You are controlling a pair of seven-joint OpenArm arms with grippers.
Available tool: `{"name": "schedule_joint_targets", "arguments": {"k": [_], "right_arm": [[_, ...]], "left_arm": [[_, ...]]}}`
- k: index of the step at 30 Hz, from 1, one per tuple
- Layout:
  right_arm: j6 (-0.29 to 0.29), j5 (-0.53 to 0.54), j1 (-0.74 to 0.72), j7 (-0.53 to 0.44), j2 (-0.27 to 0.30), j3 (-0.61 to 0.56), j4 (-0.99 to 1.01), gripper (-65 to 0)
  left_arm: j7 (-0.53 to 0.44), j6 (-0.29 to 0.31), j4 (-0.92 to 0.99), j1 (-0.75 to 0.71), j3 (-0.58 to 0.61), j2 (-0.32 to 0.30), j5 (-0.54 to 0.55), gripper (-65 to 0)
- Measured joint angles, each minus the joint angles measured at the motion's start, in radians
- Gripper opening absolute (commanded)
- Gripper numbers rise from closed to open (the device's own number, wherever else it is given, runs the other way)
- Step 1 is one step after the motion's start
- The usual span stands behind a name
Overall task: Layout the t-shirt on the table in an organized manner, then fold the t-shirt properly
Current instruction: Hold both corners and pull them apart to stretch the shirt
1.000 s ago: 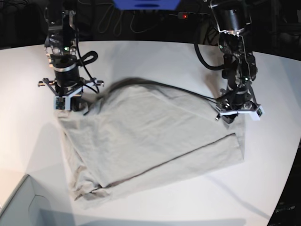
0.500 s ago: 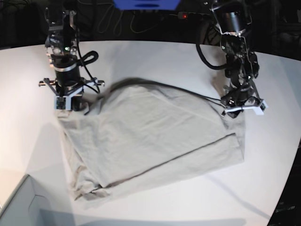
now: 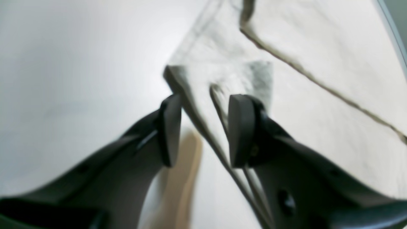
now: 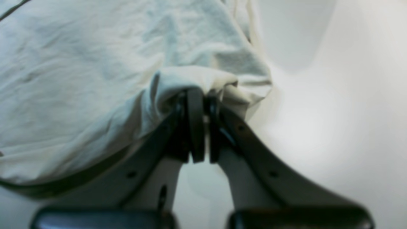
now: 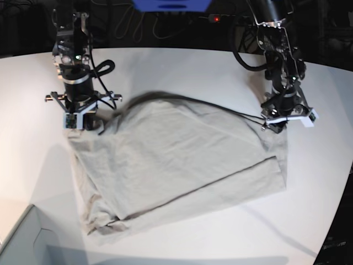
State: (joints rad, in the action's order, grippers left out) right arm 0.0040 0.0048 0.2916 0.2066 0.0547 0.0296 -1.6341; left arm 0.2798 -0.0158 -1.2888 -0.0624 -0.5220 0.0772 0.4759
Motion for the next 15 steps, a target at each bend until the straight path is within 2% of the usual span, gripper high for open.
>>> {"name": "schedule_joint_targets", "arguments": {"k": [15], "right_arm": [[0.000, 0.000, 0.000, 0.000, 0.000, -0.002, 0.000, -65.0]], "left_arm": [[0.000, 0.001, 0.094, 0.085, 0.039, -0.008, 0.000, -41.1]]}}
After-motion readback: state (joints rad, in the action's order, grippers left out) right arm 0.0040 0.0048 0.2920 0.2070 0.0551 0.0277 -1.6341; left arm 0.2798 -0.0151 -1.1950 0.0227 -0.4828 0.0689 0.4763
